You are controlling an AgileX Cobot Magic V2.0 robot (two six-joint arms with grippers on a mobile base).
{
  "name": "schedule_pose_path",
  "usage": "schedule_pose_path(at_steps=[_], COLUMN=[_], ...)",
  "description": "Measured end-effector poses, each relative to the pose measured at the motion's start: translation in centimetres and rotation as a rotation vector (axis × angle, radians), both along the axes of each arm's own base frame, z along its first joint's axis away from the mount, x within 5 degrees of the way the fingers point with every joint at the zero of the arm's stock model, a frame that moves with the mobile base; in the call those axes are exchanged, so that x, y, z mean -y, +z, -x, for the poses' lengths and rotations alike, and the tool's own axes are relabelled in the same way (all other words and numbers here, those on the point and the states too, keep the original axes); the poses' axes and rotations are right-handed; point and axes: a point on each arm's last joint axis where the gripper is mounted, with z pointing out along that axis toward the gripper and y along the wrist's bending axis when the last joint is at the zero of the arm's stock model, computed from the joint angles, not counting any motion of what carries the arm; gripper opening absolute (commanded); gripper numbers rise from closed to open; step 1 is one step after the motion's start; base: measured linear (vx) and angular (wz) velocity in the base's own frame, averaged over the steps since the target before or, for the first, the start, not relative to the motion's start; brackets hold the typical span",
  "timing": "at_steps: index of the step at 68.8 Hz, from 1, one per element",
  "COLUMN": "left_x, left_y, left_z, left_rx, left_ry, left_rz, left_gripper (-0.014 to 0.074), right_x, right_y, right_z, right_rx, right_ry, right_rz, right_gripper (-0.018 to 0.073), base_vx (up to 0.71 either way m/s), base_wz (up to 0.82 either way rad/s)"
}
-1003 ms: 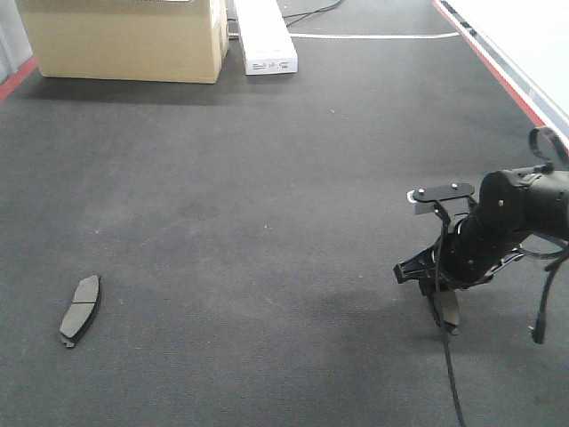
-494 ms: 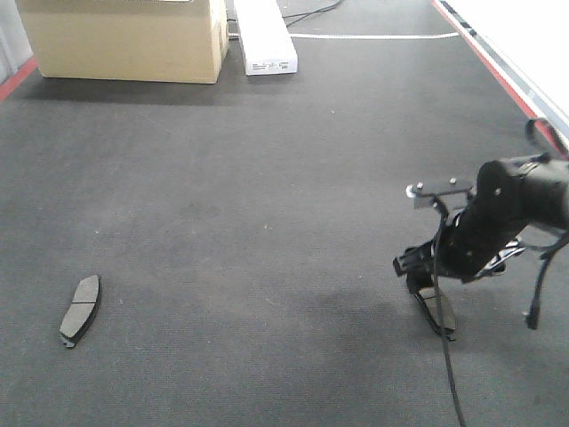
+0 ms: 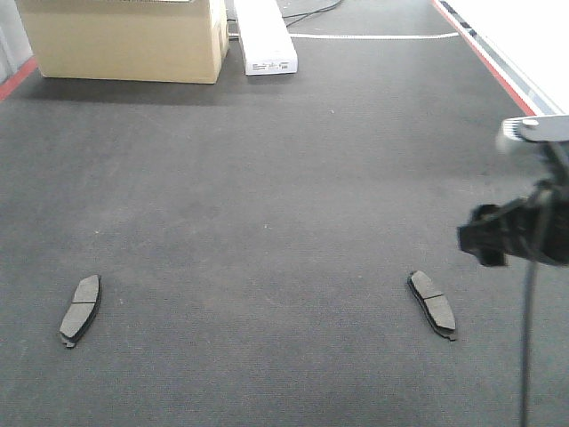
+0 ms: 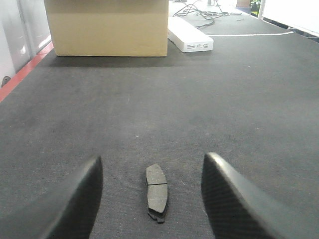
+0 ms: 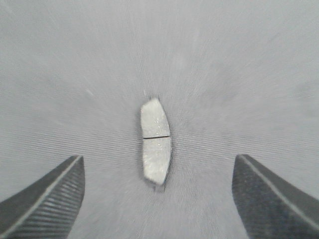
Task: Move and align brake pads A on conveyor
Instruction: 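Lower the right gripper and set its brake pad on the belt, then raise the right gripper away from the placed brake pad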
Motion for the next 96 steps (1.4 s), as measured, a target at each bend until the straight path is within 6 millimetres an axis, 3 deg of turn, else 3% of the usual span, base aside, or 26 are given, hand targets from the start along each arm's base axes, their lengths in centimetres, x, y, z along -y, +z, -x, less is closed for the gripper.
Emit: schedule_pose_path(at_steps=[13, 38, 51, 69, 96], left_x=[0.0, 0.0, 0.0, 0.0, 0.0], left_y=[0.0, 0.0, 0.0, 0.0, 0.0], left_z=[0.0, 0.0, 0.0, 0.0, 0.0], left_rx=[0.0, 0.0, 0.0, 0.0, 0.0], left_ry=[0.0, 0.0, 0.0, 0.0, 0.0], left_rz=[0.0, 0.0, 0.0, 0.0, 0.0], left_gripper=[0.043, 0.043, 0.043, 0.043, 0.043], right_x=[0.8, 2.2, 2.7, 2.9, 2.8], right_y=[1.0, 0.9, -0.2, -2.2, -2.2], right_z=[5.6, 15.6, 19.2, 20.0, 19.9], right_rx=[0.129, 0.425, 0.597, 0.67, 0.684], right_ry=[-0.01, -0.008, -0.006, -0.005, -0.005], right_rz=[-0.033, -0.077, -0.102, -0.111, -0.113], right_gripper=[0.0501, 0.0477, 0.0477, 0.0477, 0.0477], base_vx=[0.0, 0.0, 0.0, 0.0, 0.0], base_wz=[0.0, 0.0, 0.0, 0.0, 0.0])
